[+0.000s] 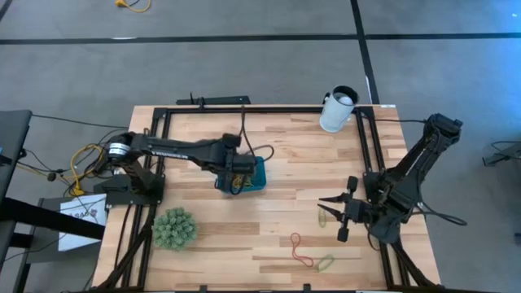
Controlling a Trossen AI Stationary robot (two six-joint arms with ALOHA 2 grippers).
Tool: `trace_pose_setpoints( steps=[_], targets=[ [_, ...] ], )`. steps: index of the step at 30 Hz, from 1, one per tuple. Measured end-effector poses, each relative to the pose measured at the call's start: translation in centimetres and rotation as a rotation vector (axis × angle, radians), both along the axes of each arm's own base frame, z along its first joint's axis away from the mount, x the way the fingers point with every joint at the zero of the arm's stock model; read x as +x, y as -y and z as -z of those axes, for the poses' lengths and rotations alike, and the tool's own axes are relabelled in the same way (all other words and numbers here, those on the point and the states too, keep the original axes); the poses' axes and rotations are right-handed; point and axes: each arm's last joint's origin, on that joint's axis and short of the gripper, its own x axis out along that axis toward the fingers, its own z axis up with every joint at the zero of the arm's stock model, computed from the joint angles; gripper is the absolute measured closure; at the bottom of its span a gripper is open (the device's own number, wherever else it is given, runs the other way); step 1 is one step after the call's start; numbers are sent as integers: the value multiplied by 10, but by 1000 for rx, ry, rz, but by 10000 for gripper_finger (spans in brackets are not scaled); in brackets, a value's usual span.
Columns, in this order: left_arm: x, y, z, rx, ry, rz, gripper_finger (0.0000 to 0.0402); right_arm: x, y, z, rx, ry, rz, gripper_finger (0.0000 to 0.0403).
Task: Pick and place items into bin
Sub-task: Put the red rubber band into the blue bin
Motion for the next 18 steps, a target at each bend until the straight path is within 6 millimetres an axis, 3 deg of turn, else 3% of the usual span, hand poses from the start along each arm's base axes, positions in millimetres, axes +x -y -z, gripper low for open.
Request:
trace_pose_setpoints(
  steps=[3,8,18],
  targets=[
    [-3,0,-24,19,31,-41,401,3,2,1,13,-17,-15,336],
    [-10,-1,-45,55,38,-100,401,5,3,1,28,-35,-41,336],
    [-7,1,-41,-6,39,-157,401,5,2,2,36,-39,-48,336]
  ],
)
